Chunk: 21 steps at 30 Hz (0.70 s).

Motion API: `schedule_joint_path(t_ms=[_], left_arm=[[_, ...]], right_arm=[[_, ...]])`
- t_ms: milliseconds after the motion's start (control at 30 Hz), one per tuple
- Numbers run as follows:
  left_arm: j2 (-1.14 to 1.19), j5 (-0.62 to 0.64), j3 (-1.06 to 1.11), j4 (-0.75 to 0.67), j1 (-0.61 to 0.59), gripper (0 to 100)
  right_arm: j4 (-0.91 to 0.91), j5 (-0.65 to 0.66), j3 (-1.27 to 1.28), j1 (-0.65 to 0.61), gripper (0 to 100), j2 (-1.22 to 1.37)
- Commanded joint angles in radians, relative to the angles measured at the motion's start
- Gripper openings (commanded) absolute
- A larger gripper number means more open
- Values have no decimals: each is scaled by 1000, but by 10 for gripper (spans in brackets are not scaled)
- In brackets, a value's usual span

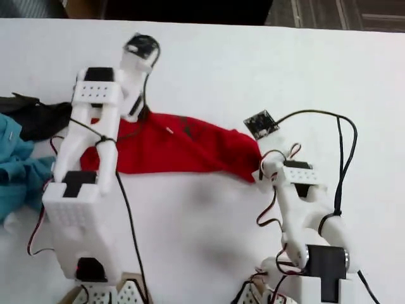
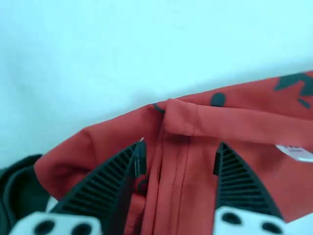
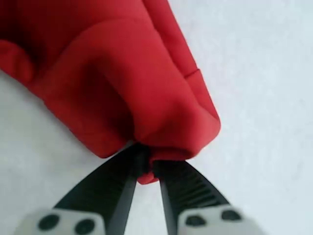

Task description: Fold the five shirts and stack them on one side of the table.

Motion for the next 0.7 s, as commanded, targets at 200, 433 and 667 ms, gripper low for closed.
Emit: schedule_joint_path(t_ms=[200,433,667], left_arm=[[92,-244,-48,-72,21,242],[146,-275,-140,-104,15,241],[155,-276,-180,-91,35,121]], right_arm=[[-10,-2,-5,-18,20,5],[-10,0,-5,-19,20,5],[-10,0,-5,-19,20,5]])
